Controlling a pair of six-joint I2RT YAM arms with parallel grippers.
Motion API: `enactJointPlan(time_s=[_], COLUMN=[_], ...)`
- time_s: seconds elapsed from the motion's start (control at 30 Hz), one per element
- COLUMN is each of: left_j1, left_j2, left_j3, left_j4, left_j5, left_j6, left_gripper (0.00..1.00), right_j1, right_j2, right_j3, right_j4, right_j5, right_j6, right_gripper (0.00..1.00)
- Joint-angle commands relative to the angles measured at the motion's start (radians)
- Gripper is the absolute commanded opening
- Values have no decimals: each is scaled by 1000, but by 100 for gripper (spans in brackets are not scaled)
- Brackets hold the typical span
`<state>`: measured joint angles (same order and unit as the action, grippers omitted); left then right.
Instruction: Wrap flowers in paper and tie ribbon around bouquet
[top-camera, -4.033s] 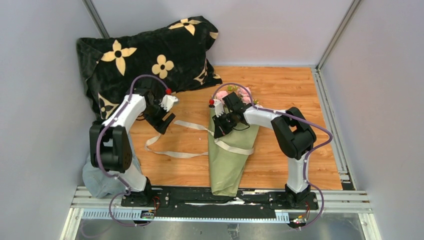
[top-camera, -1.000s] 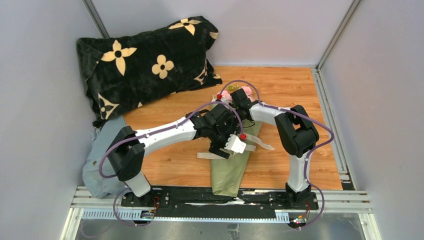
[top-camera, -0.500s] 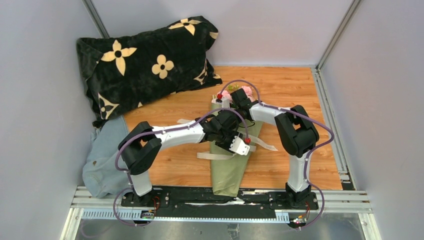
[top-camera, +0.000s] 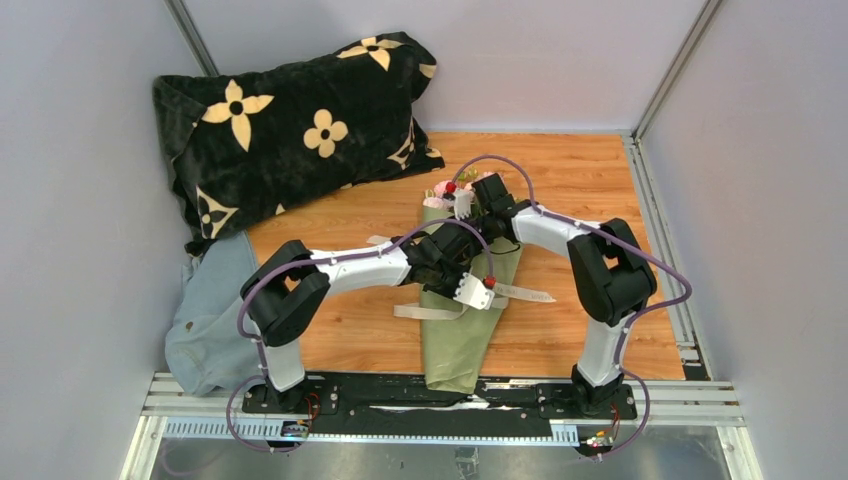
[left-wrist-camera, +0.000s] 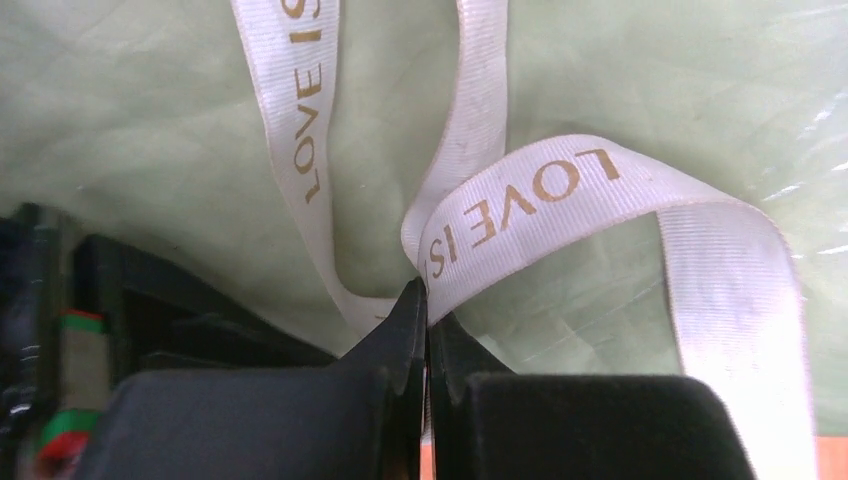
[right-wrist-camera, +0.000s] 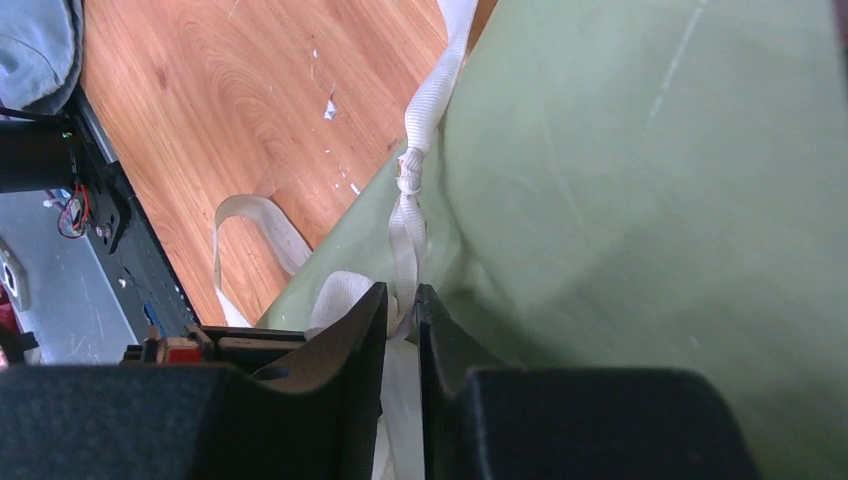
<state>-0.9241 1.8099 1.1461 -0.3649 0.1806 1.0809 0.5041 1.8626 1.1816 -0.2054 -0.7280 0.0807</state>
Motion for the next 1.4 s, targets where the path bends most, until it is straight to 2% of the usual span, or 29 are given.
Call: enactJointPlan(time_s=[0.0, 0.13, 0.37, 0.57, 0.9, 1.03, 1.17, 1.37], left_j1=[1, 4, 50, 151, 239, 257, 257, 263], left_j2=[-48, -143, -250, -206, -58, -28, -31, 11], left_j3=[47, 71, 88, 135, 169, 154, 149, 183], left_j4=[-142, -254, -240, -188, -46, 17, 45, 106], left_j5=[137, 300, 378, 460, 453, 475, 509, 477], left_j6=[-74, -134, -264, -395, -612, -671, -689, -750], left_gripper=[0, 0, 0, 0, 0, 0, 0, 0], right_j1=[-26, -52, -61, -75, -116, -159, -176, -203], right_j2=[-82, -112, -119, -153, -251, -306, -310, -375], right_j3=[-22, -47, -158, -224, -228, -225, -212, -216], right_j4=[-40, -71, -64, -54, -95, -112, -117, -104], right_j5=[26, 50, 18, 18, 2, 107, 148, 237], right_j6=[13, -8, -49, -68, -101, -62, -55, -43], right_gripper=[24, 26, 24, 24, 26, 27, 28, 31])
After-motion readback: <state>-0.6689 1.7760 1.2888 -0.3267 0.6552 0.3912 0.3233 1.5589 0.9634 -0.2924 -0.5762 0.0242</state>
